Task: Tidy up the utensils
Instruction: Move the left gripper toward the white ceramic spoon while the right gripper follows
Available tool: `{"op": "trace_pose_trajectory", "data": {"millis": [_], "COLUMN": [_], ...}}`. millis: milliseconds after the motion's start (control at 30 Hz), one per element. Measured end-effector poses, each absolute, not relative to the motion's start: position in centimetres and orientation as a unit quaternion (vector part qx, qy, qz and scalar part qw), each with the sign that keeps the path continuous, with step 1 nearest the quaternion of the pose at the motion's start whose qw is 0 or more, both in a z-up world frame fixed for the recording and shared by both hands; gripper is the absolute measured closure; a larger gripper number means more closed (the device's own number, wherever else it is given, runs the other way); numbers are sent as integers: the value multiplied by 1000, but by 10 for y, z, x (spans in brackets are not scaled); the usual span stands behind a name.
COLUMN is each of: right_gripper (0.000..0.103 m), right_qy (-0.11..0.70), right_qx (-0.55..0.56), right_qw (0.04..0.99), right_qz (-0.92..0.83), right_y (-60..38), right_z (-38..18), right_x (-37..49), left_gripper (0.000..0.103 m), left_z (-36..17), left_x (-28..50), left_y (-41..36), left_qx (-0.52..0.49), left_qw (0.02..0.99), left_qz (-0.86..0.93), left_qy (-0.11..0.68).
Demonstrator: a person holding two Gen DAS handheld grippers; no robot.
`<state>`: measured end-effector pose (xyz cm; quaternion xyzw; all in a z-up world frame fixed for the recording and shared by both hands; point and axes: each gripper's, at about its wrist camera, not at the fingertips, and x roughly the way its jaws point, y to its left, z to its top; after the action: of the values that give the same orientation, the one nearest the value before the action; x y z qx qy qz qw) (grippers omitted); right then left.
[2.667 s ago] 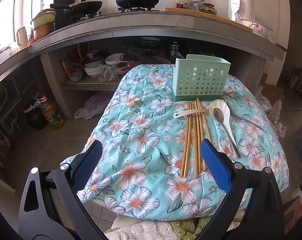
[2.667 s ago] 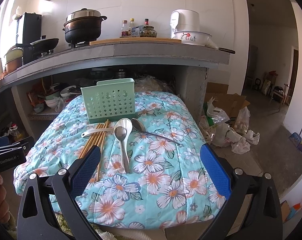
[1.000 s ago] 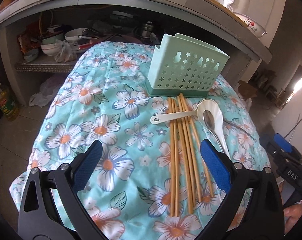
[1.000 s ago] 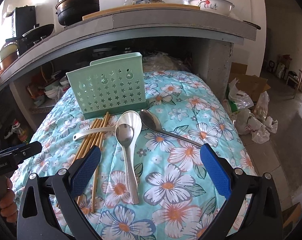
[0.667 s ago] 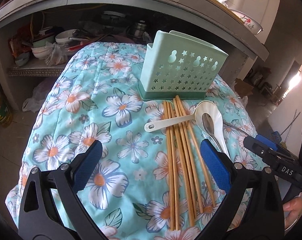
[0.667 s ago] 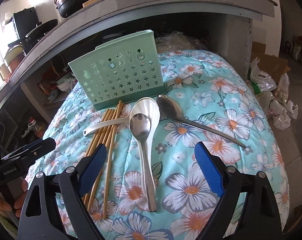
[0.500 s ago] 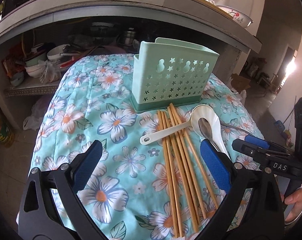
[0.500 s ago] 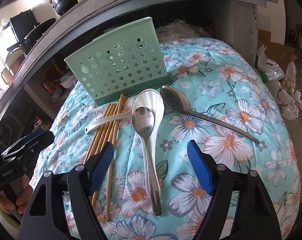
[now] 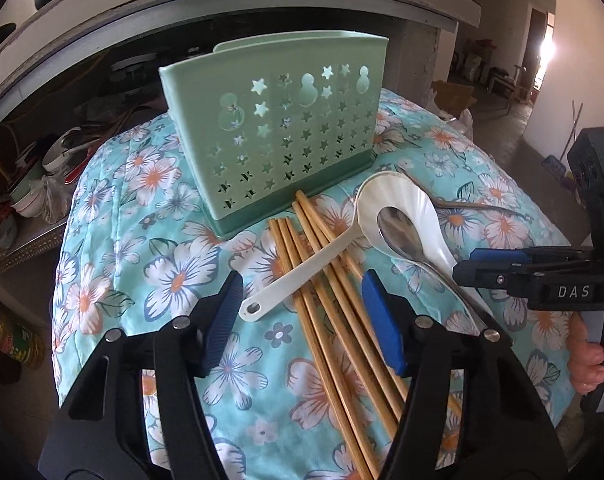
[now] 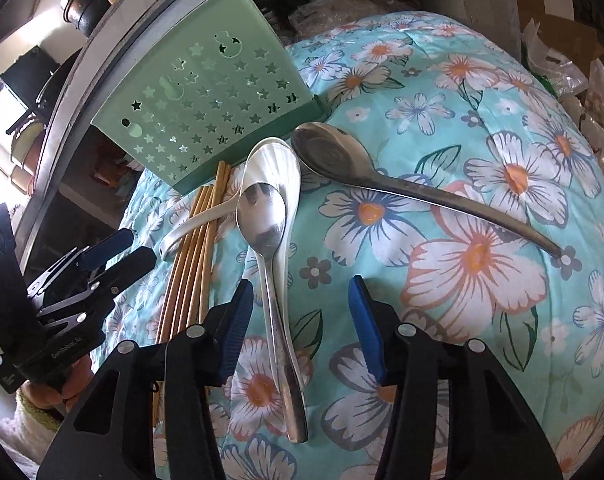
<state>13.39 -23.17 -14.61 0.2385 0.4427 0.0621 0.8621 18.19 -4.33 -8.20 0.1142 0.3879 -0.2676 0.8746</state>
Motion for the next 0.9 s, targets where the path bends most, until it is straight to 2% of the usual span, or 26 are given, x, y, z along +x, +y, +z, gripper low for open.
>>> {"op": "trace_pose_trajectory", "data": {"millis": [133,367,533,600,733,900], "right_gripper": [61,72,79,82,88,97], "right_qy": [442,443,443,442,440,437], "right_qx": [257,268,274,276,285,303], "right_qw": [856,851,849,848,844,837], "right_qz": [74,86,94,100,113,131], "right_y": [-237,-242,-244,-245,-247,-248], "right_z": [-149,-152,-155,-156,-157,-159], "right_x": [139,143,145,145,145,145], "left_gripper": [58,66,77,78,90,96], "left_z": [-93,-102,-102,-101,-97,-96], "left_x": [189,194,199,199,196,193], "left_y": [-54,-64,-68,-70,-76,-82], "left_qx": [140,177,187,187,200,212], "left_qw": [865,857,856,855,855,853], "left_qz": [-269,-261,-251,-251,-251,-248], "left_qy": [400,407,412,413,407,407]}}
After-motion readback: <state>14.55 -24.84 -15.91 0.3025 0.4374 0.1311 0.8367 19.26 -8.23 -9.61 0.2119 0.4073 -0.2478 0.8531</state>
